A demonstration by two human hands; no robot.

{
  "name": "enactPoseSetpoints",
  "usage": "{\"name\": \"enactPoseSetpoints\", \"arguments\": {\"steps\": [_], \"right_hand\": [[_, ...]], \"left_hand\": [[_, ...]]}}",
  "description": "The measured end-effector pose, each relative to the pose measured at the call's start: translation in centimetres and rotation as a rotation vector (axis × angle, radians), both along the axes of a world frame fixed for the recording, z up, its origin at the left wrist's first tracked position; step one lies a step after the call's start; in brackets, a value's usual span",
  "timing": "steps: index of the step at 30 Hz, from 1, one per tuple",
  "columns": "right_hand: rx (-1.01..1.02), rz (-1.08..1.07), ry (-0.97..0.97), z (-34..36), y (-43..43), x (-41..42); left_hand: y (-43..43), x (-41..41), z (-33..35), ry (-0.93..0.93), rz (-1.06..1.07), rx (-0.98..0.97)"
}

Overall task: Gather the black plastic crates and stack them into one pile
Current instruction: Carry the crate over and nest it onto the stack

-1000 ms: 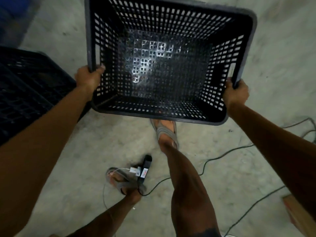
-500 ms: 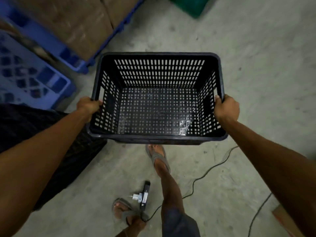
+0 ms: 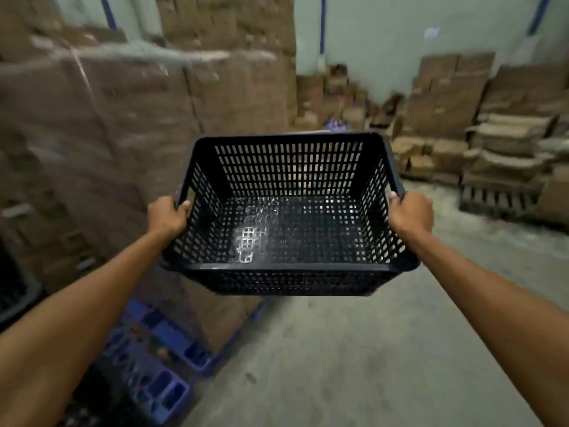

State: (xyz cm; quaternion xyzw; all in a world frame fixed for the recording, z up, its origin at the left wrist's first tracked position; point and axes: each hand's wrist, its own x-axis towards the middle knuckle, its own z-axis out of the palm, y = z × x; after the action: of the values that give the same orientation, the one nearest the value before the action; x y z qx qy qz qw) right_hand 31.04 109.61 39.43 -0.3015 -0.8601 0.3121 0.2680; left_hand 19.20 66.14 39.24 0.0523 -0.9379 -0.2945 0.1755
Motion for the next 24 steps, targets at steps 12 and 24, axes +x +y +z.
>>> {"name": "enactPoseSetpoints", "arguments": {"steps": [12, 24], "right_hand": [[0.044, 0.207, 0.562, 27.6, -11.7, 5.0], [-0.017, 0.652, 0.649, 30.3, -37.9, 7.2]], "left_hand": [[-13.4, 14.1, 30.4, 0.714, 0.213, 0.003], [-36.7, 37.3, 30.6, 0.767, 0.763, -0.274]]}}
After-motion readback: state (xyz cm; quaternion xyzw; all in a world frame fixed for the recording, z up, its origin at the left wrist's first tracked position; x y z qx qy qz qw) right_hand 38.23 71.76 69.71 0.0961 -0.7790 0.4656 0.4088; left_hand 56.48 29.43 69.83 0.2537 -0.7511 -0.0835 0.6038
